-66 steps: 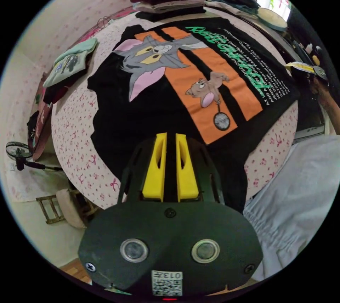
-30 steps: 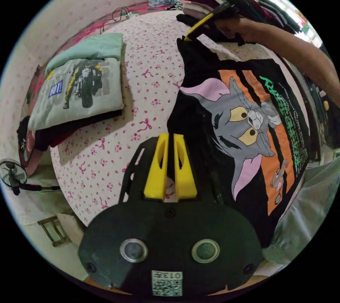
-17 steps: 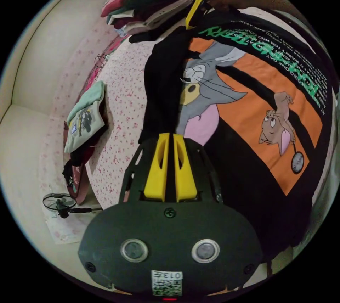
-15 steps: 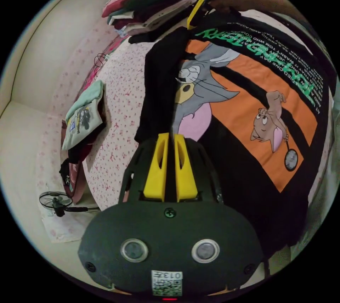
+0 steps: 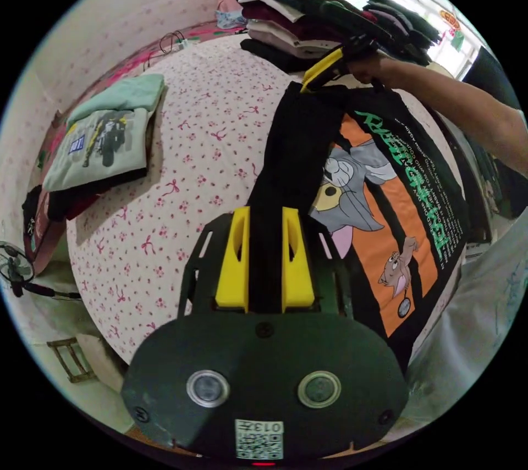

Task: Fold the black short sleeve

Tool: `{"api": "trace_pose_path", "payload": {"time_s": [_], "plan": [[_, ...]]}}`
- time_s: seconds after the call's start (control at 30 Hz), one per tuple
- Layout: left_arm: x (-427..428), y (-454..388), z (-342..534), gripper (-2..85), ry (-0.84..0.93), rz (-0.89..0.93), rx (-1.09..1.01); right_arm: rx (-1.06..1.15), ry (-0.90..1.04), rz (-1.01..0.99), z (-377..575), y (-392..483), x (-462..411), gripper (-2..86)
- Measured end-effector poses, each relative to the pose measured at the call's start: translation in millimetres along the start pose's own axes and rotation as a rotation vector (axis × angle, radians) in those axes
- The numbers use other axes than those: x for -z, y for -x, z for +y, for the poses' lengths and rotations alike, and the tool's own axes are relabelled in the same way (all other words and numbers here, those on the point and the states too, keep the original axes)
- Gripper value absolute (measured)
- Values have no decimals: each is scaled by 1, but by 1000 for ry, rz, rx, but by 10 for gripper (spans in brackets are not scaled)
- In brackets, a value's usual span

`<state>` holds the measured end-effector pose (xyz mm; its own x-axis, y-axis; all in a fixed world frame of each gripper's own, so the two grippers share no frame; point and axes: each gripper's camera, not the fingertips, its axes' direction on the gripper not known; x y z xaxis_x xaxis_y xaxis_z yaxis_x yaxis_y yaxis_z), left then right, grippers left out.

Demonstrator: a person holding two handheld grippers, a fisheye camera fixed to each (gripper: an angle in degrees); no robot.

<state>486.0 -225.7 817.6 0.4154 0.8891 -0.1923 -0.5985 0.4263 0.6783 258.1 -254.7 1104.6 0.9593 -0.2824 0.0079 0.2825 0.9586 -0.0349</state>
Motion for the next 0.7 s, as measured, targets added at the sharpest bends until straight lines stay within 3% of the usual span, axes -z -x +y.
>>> {"api": "trace_pose_path", "payload": {"time_s": [0.17, 0.4, 0.53, 0.7], "plan": [[5, 19, 0, 4, -25, 52, 40, 81, 72, 9, -19, 10, -6, 22], [72, 74, 9, -1, -287, -79, 164, 218, -235, 326, -66, 37, 48, 13], [62, 100, -5, -1, -266, -164, 184, 213, -270, 385, -114, 46, 26, 12], [11, 121, -24, -2, -107, -237, 104, 149, -141, 447, -157, 43, -22, 7]]}}
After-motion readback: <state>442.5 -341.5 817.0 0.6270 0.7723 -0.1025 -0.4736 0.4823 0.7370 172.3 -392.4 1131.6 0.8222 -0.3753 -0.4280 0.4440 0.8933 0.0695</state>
